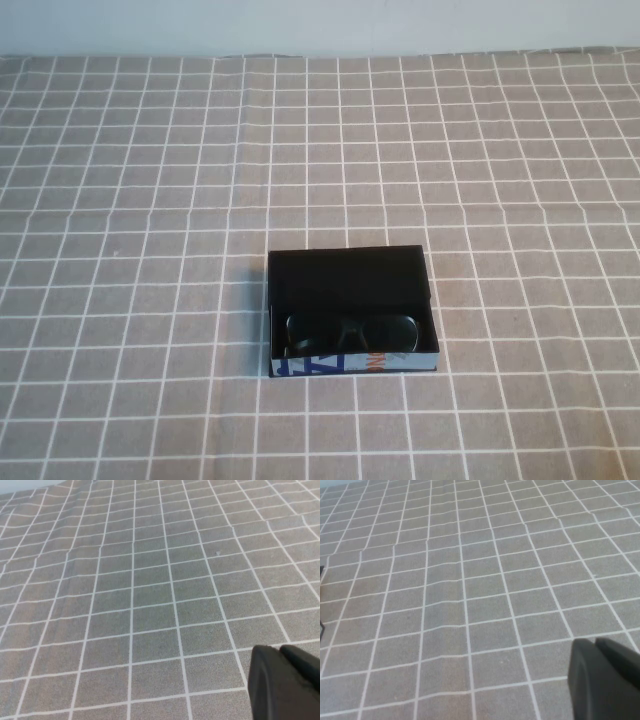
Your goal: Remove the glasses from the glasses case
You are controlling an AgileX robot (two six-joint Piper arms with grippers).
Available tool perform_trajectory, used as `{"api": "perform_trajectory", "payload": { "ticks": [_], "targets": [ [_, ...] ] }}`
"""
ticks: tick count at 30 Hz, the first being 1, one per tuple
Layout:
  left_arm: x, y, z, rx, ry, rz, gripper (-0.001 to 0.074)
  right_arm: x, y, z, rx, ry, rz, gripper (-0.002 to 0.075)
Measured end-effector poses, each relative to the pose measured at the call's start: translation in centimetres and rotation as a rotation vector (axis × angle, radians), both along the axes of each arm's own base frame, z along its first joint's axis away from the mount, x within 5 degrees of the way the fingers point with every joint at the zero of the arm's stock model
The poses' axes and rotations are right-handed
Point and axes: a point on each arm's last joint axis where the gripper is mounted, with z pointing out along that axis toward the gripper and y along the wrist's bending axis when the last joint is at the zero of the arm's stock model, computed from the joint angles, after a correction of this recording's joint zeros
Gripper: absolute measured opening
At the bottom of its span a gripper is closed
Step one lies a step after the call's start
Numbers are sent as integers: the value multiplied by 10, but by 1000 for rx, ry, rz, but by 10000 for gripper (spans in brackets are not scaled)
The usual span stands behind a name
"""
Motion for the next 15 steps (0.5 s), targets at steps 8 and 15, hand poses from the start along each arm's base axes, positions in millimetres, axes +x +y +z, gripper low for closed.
{"api": "perform_trajectory", "payload": {
  "ticks": [8, 15],
  "targets": [
    [0, 0, 0, 0, 0, 0, -4, 0, 0, 0, 8, 0, 0, -18],
    [0, 0, 0, 0, 0, 0, -4, 0, 0, 0, 8, 0, 0, -18]
  ]
}}
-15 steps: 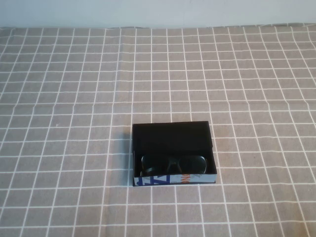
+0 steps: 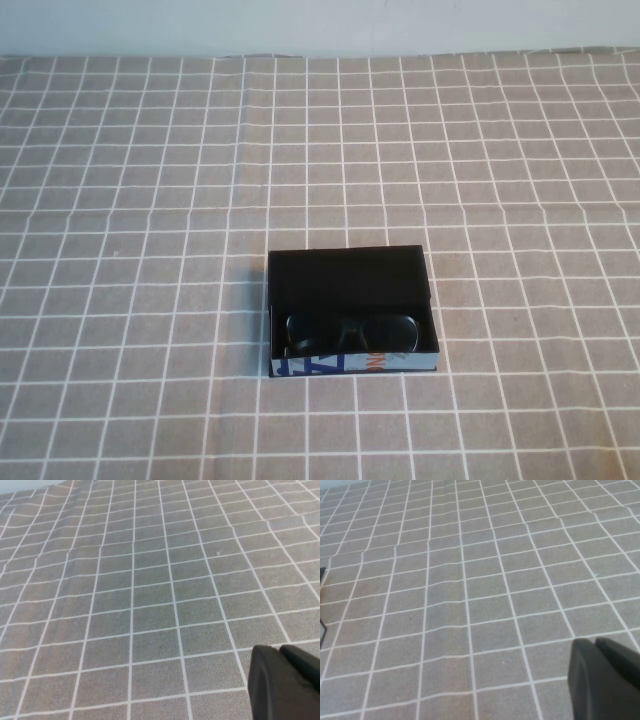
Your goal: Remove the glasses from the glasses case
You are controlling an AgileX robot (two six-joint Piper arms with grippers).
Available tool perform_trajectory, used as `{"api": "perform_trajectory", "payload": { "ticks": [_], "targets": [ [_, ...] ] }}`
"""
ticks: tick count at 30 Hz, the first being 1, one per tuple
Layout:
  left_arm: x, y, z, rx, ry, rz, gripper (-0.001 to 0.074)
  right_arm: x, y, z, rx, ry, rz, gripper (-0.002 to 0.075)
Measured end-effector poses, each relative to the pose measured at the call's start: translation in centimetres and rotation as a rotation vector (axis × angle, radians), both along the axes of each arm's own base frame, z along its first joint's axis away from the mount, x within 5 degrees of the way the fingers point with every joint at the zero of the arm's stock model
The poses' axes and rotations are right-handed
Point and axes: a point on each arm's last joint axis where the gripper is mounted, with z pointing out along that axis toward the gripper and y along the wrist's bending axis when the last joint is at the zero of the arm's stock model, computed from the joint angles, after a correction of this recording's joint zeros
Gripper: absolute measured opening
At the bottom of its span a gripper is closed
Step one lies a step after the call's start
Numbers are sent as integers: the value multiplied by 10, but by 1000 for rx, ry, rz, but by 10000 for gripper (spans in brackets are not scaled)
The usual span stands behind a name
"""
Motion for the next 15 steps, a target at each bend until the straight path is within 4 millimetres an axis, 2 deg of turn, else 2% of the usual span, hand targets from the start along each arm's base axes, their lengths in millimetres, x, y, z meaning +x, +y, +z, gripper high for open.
{"api": "perform_trajectory", "payload": {
  "ticks": [15],
  "targets": [
    [0, 0, 0, 0, 0, 0, -4, 0, 4, 0, -67, -3, 84, -18]
  ]
}}
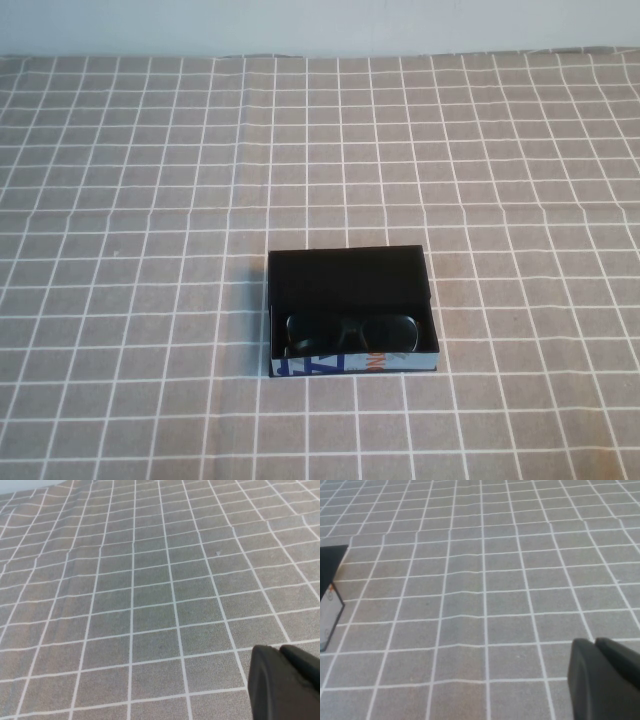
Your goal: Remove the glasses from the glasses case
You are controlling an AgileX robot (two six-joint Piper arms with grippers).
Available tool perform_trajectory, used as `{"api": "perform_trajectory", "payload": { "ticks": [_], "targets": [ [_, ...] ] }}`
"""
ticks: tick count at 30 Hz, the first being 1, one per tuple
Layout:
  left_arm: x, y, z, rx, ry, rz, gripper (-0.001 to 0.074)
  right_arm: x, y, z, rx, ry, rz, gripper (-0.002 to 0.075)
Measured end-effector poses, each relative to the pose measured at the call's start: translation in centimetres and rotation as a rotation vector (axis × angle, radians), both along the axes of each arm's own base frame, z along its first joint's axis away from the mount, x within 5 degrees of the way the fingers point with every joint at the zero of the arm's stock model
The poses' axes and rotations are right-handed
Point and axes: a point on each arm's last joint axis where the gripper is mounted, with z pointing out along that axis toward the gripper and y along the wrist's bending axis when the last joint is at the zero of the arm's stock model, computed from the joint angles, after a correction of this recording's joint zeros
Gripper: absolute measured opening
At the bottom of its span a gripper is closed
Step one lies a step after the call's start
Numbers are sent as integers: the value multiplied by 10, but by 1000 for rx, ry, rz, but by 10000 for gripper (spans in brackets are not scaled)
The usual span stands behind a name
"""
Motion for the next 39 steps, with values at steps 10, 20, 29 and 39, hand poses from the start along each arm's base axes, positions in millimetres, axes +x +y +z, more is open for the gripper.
{"api": "perform_trajectory", "payload": {
  "ticks": [10, 20, 29, 39],
  "targets": [
    [0, 0, 0, 0, 0, 0, -4, 0, 1, 0, 2, 0, 11, -18],
    [0, 0, 0, 0, 0, 0, -4, 1, 2, 14, 82, -69, 5, -17],
    [0, 0, 0, 0, 0, 0, -4, -21, 7, 117, 158, -238, 68, -18],
    [0, 0, 0, 0, 0, 0, -4, 30, 23, 139, -13, 191, 270, -18]
  ]
}}
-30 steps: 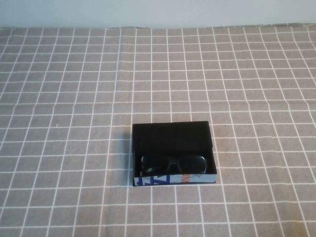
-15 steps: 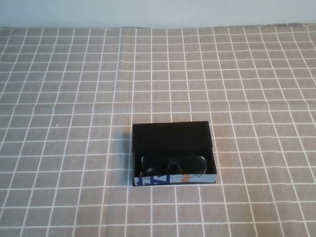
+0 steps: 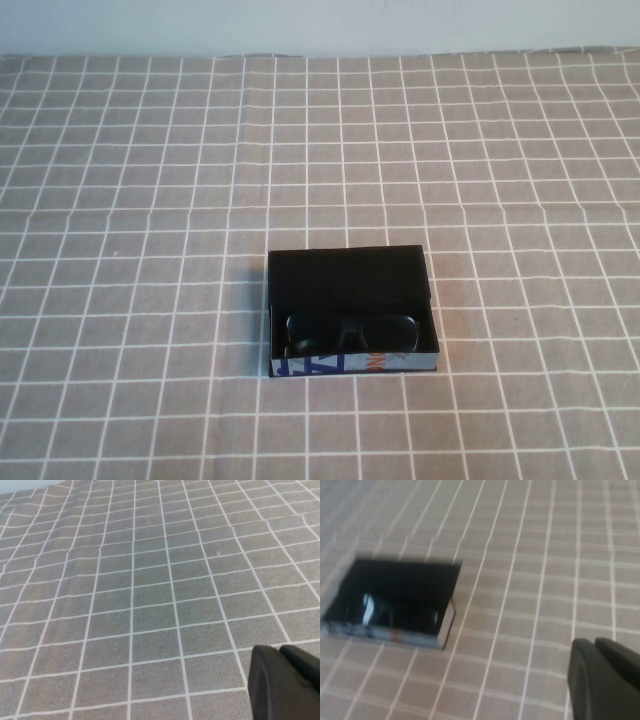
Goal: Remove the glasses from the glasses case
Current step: Pick up the glasses from the glasses case
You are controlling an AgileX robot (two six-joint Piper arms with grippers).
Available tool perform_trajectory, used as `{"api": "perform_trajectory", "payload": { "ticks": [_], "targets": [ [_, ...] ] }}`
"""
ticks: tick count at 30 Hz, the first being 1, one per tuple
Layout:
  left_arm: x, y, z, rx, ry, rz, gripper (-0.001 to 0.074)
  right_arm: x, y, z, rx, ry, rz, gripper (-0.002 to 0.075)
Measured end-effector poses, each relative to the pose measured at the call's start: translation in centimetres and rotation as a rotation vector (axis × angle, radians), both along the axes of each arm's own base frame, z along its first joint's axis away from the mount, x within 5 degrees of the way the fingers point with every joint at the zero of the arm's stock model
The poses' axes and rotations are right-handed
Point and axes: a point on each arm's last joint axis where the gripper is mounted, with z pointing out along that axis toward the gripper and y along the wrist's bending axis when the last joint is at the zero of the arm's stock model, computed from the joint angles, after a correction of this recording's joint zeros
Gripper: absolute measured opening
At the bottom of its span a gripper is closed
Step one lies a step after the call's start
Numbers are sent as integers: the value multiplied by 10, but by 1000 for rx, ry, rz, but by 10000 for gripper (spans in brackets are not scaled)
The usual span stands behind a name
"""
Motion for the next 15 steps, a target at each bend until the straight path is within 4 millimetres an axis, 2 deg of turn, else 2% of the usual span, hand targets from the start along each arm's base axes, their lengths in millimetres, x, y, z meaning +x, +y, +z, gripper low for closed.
{"api": "perform_trajectory", "payload": {
  "ticks": [4, 8, 15],
  "targets": [
    [0, 0, 0, 0, 0, 0, -4, 30, 8, 16, -128, 145, 183, -18],
    [0, 0, 0, 0, 0, 0, -5, 60, 18, 34, -214, 194, 346, -18],
    [0, 0, 0, 0, 0, 0, -4, 108, 58, 49, -403, 320, 680, -18]
  ]
}}
